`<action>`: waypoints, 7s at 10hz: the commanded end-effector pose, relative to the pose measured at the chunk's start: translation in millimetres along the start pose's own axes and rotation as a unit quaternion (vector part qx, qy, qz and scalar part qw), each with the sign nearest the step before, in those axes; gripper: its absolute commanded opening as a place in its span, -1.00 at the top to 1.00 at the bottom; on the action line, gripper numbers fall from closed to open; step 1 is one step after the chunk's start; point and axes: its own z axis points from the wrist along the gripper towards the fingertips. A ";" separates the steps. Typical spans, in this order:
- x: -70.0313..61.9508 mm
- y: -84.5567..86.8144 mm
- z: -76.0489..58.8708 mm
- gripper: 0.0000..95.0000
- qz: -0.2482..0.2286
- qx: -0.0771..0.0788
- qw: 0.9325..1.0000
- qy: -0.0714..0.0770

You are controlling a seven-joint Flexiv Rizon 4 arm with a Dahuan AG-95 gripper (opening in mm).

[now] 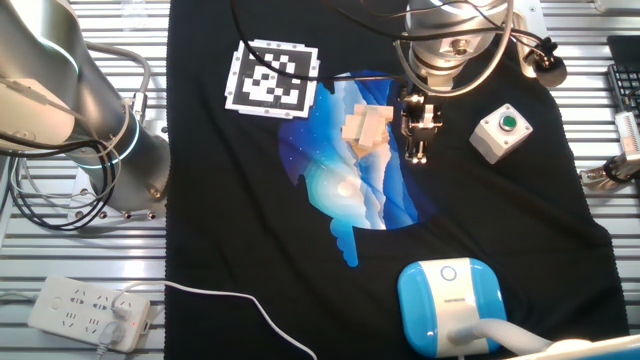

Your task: Turn off the desk lamp by pressing the button

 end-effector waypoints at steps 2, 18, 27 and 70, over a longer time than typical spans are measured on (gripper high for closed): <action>0.1 -0.1 -0.1 1.00 -0.045 -0.016 0.999 -0.001; 1.1 0.5 -2.1 1.00 -0.050 -0.015 0.999 -0.001; 1.3 0.6 -2.5 1.00 -0.056 -0.008 0.998 -0.004; 13.6 -25.3 7.7 1.00 -0.030 0.035 0.999 0.006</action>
